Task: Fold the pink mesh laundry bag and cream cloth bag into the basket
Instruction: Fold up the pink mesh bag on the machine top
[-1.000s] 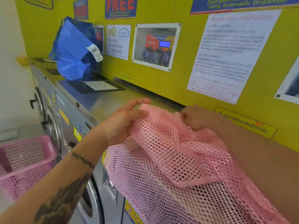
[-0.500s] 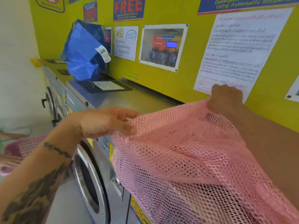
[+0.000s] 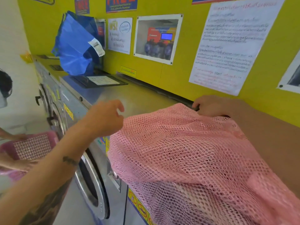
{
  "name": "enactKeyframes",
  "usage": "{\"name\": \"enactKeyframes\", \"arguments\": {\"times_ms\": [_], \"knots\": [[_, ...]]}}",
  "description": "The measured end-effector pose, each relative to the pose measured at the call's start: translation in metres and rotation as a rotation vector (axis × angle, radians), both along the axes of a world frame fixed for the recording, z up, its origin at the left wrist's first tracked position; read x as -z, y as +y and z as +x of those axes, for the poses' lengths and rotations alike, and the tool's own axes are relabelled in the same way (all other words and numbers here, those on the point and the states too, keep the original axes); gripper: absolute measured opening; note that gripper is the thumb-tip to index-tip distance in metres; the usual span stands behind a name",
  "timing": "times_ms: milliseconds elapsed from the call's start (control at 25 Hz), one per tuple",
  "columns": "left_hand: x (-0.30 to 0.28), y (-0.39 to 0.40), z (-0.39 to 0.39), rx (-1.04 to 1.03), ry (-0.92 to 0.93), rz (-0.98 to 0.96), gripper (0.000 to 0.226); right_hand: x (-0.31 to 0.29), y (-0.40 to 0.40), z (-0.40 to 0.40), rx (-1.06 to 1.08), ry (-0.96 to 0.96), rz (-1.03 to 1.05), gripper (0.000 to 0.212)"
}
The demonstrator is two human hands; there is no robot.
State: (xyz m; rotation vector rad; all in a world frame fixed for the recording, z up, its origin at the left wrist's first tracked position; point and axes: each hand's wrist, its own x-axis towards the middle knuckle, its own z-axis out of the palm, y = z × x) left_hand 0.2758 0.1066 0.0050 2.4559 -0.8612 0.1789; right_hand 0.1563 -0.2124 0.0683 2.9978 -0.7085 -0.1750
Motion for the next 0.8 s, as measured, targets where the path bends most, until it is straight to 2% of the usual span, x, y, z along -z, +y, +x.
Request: {"name": "enactKeyframes", "arguments": {"times_ms": [80,120,320,400,480,560,640,800], "knots": [[-0.01,-0.024,-0.027,0.183,-0.075,-0.123,0.017,-0.013,-0.003,-0.025,0.005,-0.026,-0.021,0.04],[-0.014,-0.034,-0.044,0.297,-0.051,-0.154,0.014,-0.019,-0.001,-0.042,0.006,-0.026,-0.021,0.041],[-0.035,-0.069,-0.148,0.889,0.21,-0.209,0.008,-0.043,0.012,-0.148,0.042,0.026,-0.046,0.044],[-0.044,-0.077,-0.186,1.038,0.27,-0.124,0.008,-0.049,0.011,-0.195,0.092,0.084,-0.067,0.045],[-0.046,-0.087,-0.216,1.062,0.254,0.06,0.009,-0.055,0.007,-0.241,0.149,0.122,-0.019,0.046],[-0.042,-0.097,-0.233,0.953,0.152,0.245,0.013,-0.053,0.005,-0.274,0.168,0.129,0.05,0.047],[-0.038,-0.102,-0.25,0.843,0.118,0.328,0.035,-0.04,0.003,-0.294,0.145,0.116,0.088,0.051],[-0.037,-0.101,-0.279,0.8,0.221,0.344,0.081,0.002,-0.006,-0.299,0.139,-0.013,0.136,0.07]]}}
